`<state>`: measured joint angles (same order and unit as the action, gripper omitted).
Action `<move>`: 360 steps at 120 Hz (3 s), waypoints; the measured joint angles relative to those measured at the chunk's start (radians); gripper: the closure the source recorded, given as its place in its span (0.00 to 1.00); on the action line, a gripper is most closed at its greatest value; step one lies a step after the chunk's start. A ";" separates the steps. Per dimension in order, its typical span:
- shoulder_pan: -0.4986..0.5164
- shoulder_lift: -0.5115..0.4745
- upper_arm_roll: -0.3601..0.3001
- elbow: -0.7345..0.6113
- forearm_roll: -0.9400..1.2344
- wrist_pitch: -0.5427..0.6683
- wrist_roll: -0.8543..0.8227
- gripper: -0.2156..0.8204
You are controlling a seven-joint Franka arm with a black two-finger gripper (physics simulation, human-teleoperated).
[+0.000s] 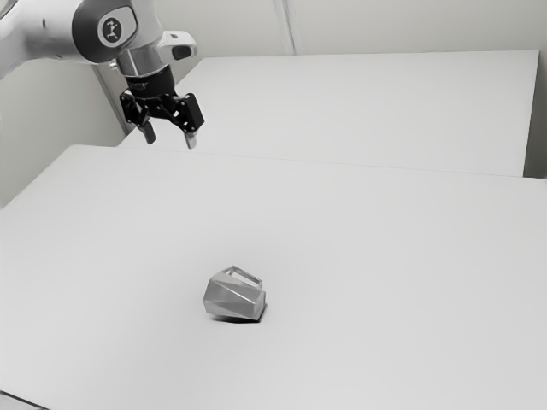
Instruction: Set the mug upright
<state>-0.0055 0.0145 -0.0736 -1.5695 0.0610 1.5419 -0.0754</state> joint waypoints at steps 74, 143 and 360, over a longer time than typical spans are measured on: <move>0.050 -0.127 0.004 -0.311 -0.105 0.081 0.010 0.21; 0.071 -0.135 0.052 -0.624 -0.357 0.381 0.132 0.21; 0.133 -0.048 0.066 -0.945 -1.244 0.510 0.999 0.79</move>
<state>0.1277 -0.0333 -0.0078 -2.5147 -1.1827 2.0520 0.9231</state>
